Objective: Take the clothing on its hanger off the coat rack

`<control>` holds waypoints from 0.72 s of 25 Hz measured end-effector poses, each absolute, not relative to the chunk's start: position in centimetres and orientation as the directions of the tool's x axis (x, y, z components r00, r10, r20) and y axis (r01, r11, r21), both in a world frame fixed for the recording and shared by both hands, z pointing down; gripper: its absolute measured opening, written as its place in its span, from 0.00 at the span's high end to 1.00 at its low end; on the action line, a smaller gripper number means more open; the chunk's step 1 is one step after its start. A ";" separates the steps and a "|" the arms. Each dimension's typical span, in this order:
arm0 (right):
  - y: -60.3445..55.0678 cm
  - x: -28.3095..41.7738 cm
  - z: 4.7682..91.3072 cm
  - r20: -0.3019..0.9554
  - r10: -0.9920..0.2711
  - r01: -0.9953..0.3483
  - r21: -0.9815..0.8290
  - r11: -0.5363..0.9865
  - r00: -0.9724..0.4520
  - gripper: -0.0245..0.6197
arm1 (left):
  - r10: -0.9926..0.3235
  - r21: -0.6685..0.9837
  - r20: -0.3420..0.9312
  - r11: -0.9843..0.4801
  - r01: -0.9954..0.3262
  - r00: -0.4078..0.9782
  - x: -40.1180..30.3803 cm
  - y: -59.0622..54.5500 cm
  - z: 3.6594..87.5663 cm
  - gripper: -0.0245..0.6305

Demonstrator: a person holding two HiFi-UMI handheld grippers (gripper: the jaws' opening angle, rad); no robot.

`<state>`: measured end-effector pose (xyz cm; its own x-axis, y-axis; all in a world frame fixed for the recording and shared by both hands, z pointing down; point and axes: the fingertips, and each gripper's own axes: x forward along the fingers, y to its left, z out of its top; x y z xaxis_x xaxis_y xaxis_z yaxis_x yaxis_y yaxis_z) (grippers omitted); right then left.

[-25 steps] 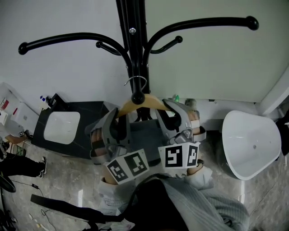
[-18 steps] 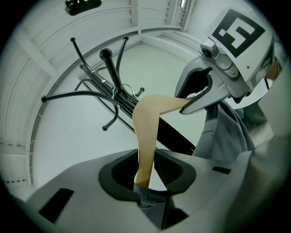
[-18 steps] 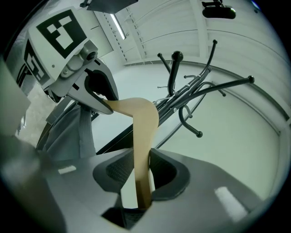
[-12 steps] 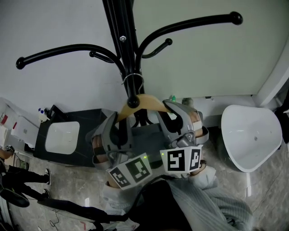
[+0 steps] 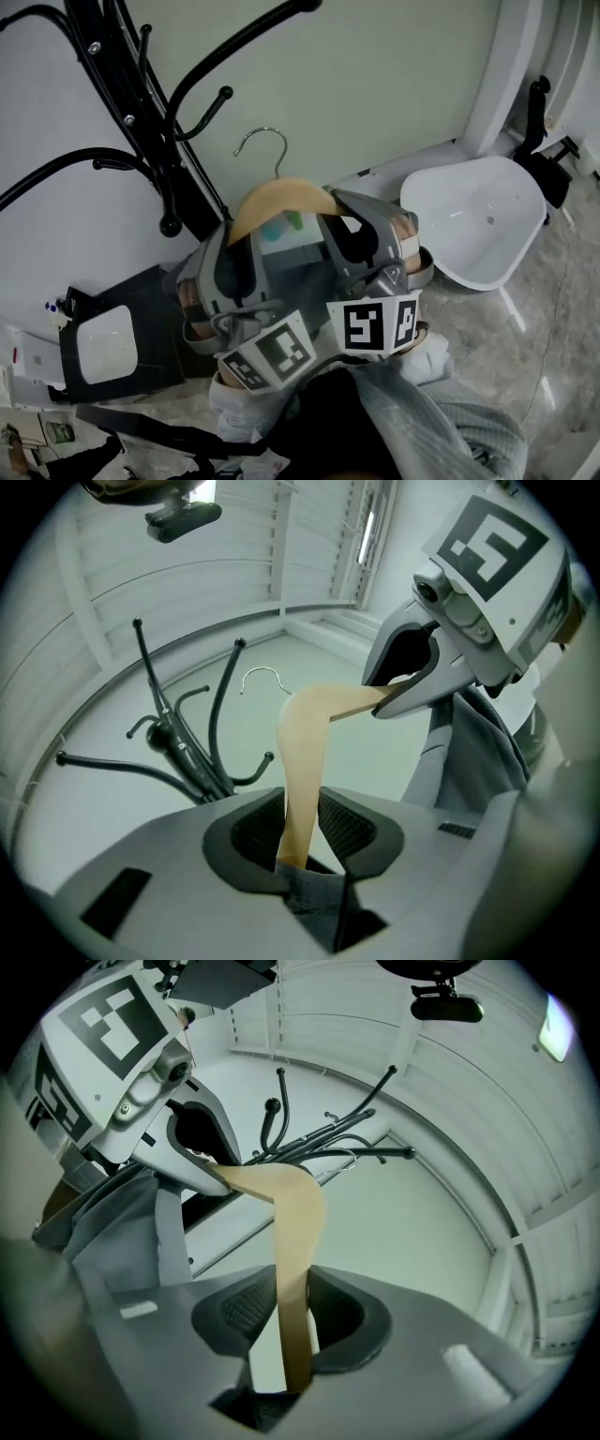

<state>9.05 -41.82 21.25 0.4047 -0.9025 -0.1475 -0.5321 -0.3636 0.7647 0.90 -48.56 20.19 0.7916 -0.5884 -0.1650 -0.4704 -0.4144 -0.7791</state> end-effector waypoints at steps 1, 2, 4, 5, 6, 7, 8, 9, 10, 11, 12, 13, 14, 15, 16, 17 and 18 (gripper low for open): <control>-40.7 9.5 21.3 -0.148 -0.889 -0.521 0.764 -0.382 0.434 0.80 | -0.562 -0.780 -0.162 -0.431 -0.454 0.811 1.5 -47.6 20.3 0.80; -39.6 9.8 21.4 -0.147 -0.875 -0.511 0.762 -0.397 0.461 0.80 | -0.537 -0.780 -0.158 -0.447 -0.438 0.829 2.0 -46.8 20.4 0.80; -37.5 10.2 21.8 -0.145 -0.849 -0.490 0.762 -0.423 0.508 0.80 | -0.491 -0.781 -0.147 -0.475 -0.406 0.858 2.8 -45.1 20.8 0.80; -36.5 10.3 22.0 -0.142 -0.836 -0.478 0.763 -0.434 0.531 0.80 | -0.469 -0.781 -0.139 -0.490 -0.388 0.872 3.2 -44.3 21.2 0.80; -35.6 10.4 22.3 -0.139 -0.821 -0.467 0.765 -0.444 0.554 0.80 | -0.447 -0.781 -0.130 -0.504 -0.369 0.885 3.5 -43.6 21.5 0.80; -34.7 10.5 22.7 -0.134 -0.806 -0.455 0.766 -0.454 0.577 0.80 | -0.424 -0.781 -0.119 -0.519 -0.348 0.898 3.8 -42.9 21.9 0.80; -33.8 10.5 23.0 -0.128 -0.791 -0.446 0.767 -0.462 0.599 0.80 | -0.401 -0.781 -0.107 -0.532 -0.327 0.910 4.1 -42.1 22.3 0.80; -32.9 10.5 23.5 -0.120 -0.775 -0.438 0.767 -0.469 0.620 0.80 | -0.378 -0.781 -0.095 -0.545 -0.304 0.921 4.3 -41.4 22.8 0.80; -32.0 10.5 23.9 -0.112 -0.760 -0.430 0.768 -0.475 0.640 0.80 | -0.354 -0.781 -0.082 -0.558 -0.281 0.932 4.5 -40.6 23.3 0.80; -31.1 10.4 24.4 -0.101 -0.745 -0.424 0.768 -0.480 0.660 0.80 | -0.331 -0.780 -0.067 -0.571 -0.257 0.941 4.6 -39.9 23.8 0.80; -30.3 10.4 25.0 -0.090 -0.730 -0.419 0.768 -0.484 0.677 0.80 | -0.309 -0.778 -0.053 -0.583 -0.233 0.949 4.8 -39.2 24.4 0.80; -29.6 10.3 25.6 -0.079 -0.717 -0.417 0.768 -0.487 0.692 0.80 | -0.291 -0.777 -0.039 -0.593 -0.212 0.956 4.9 -38.6 25.0 0.80; -28.9 10.3 26.2 -0.067 -0.706 -0.417 0.766 -0.489 0.705 0.80 | -0.275 -0.777 -0.026 -0.599 -0.192 0.961 4.9 -38.0 25.6 0.80; -28.4 10.2 26.8 -0.054 -0.696 -0.419 0.764 -0.491 0.716 0.80 | -0.259 -0.777 -0.013 -0.605 -0.173 0.966 5.0 -37.5 26.3 0.80; -27.8 10.1 27.5 -0.041 -0.686 -0.421 0.762 -0.491 0.727 0.80 | -0.244 -0.775 0.001 -0.613 -0.154 0.970 5.0 -37.0 27.0 0.80; -27.3 10.0 28.2 -0.026 -0.674 -0.422 0.761 -0.492 0.738 0.80 | -0.230 -0.771 0.015 -0.622 -0.135 0.973 5.0 -36.5 27.7 0.80; -26.7 9.7 28.9 -0.013 -0.663 -0.422 0.761 -0.492 0.749 0.80 | -0.216 -0.766 0.028 -0.632 -0.118 0.976 4.9 -36.0 28.4 0.80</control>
<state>9.70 -26.72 28.89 0.7487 -0.6628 -0.0129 -0.4223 -0.4919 0.7614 4.87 -36.02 28.45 0.9759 -0.2163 0.0280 -0.1181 -0.6322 -0.7657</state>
